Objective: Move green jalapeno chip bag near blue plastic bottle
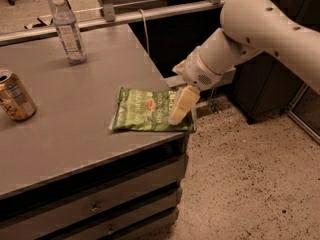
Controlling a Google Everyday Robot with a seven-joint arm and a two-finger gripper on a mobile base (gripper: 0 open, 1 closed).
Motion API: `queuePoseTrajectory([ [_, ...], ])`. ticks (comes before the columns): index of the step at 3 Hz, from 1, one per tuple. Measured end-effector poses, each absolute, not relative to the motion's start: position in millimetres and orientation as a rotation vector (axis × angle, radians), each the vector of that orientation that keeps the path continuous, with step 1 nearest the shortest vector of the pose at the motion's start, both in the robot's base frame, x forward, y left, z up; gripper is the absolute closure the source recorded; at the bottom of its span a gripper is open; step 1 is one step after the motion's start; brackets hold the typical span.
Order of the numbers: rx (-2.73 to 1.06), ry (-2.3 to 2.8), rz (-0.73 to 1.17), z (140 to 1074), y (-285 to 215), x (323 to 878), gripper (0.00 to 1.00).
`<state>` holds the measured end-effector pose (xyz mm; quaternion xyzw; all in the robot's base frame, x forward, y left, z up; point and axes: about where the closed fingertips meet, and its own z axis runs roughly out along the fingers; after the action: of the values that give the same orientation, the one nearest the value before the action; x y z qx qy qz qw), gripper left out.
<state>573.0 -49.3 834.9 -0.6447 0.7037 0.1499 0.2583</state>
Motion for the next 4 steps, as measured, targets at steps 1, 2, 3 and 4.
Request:
queuePoseTrajectory([
  [1, -1.743, 1.952, 0.490, 833.7, -40.7, 565.6, 0.00],
  [2, -1.741, 1.966, 0.561, 832.5, -30.4, 553.4, 0.18],
  [3, -1.739, 1.956, 0.604, 832.6, -22.5, 544.9, 0.41],
  [4, -1.735, 1.948, 0.629, 832.5, -18.3, 539.4, 0.65],
])
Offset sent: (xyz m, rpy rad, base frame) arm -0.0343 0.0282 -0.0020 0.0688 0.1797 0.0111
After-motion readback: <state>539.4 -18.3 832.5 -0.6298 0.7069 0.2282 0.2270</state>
